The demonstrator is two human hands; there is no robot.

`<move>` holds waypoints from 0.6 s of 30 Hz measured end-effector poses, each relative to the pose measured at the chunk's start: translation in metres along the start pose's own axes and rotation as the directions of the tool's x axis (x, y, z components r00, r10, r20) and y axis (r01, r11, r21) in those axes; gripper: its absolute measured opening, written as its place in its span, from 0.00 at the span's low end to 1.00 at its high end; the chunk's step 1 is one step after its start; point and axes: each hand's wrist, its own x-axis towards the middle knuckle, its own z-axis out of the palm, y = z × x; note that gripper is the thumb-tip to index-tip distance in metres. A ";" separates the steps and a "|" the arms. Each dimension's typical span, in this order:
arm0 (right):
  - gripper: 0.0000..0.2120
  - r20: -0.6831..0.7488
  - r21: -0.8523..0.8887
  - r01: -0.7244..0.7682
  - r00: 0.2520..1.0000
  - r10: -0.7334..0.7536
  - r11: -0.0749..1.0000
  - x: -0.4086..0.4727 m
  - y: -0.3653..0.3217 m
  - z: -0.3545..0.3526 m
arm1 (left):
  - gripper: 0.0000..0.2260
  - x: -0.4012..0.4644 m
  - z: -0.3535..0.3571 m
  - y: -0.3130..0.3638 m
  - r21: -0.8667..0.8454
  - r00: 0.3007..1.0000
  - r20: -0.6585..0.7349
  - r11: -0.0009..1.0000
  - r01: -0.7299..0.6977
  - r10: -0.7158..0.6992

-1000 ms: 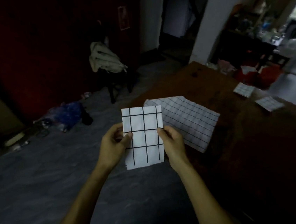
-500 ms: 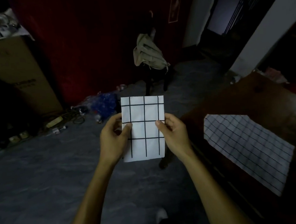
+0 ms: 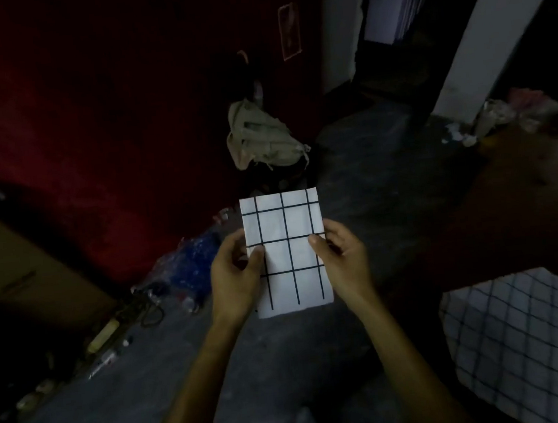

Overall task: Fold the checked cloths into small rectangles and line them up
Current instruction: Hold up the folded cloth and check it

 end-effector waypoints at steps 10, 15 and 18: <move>0.19 -0.138 -0.048 -0.048 0.990 0.041 0.998 0.166 -0.005 -0.011 | 0.13 0.182 0.083 -0.003 -0.053 0.989 0.139 0.998 -0.044 0.051; 0.17 -0.193 -0.072 -0.040 0.981 0.025 0.997 0.261 0.001 0.001 | 0.13 0.286 0.122 -0.028 -0.098 0.977 0.196 0.993 -0.066 0.084; 0.17 -0.249 -0.122 -0.048 0.968 0.016 0.991 0.324 -0.007 0.005 | 0.12 0.356 0.148 -0.031 -0.142 0.955 0.270 0.986 -0.090 0.126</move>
